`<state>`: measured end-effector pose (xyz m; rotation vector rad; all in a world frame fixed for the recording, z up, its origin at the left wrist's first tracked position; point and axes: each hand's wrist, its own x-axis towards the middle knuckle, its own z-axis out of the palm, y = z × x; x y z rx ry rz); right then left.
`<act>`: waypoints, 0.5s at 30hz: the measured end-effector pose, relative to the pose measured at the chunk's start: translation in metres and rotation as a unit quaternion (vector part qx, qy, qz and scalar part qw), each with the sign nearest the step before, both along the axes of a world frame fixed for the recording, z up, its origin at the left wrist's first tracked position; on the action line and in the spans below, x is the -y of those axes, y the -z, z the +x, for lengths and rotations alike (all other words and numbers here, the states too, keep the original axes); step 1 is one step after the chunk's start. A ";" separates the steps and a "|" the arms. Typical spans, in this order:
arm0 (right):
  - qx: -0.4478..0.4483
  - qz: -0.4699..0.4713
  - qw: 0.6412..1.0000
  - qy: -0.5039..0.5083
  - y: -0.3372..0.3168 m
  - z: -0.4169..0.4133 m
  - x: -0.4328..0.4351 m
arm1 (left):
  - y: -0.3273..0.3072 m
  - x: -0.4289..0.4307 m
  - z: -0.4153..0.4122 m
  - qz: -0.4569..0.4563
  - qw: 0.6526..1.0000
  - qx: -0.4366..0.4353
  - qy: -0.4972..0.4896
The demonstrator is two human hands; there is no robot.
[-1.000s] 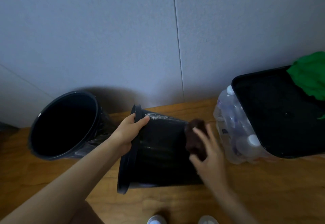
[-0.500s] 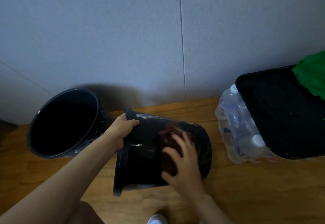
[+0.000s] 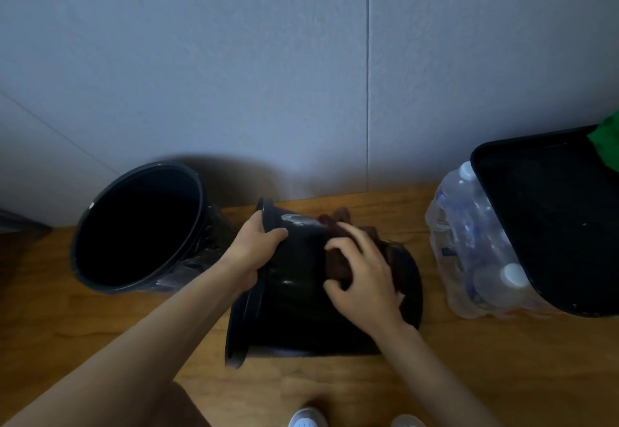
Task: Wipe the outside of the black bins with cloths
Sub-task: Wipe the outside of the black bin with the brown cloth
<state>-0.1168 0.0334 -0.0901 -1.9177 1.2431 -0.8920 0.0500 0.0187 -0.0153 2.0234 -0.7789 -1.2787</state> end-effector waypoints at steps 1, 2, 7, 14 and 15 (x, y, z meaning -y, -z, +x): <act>0.007 -0.014 1.000 -0.027 -0.008 0.010 0.000 | 0.000 -0.001 -0.003 -0.014 1.000 0.013 0.019; 0.009 -0.016 0.999 -0.047 -0.013 0.017 0.001 | -0.001 -0.003 -0.006 -0.028 0.999 0.027 0.037; -0.006 0.066 0.998 -0.012 0.009 0.002 0.027 | -0.007 -0.009 -0.007 -0.087 0.993 0.051 0.068; -0.027 0.214 0.965 0.151 0.066 -0.069 0.024 | -0.008 -0.017 -0.005 -0.143 0.970 0.109 0.166; -0.037 0.201 0.966 0.159 0.064 -0.067 0.017 | -0.008 -0.018 -0.005 -0.148 0.966 0.116 0.177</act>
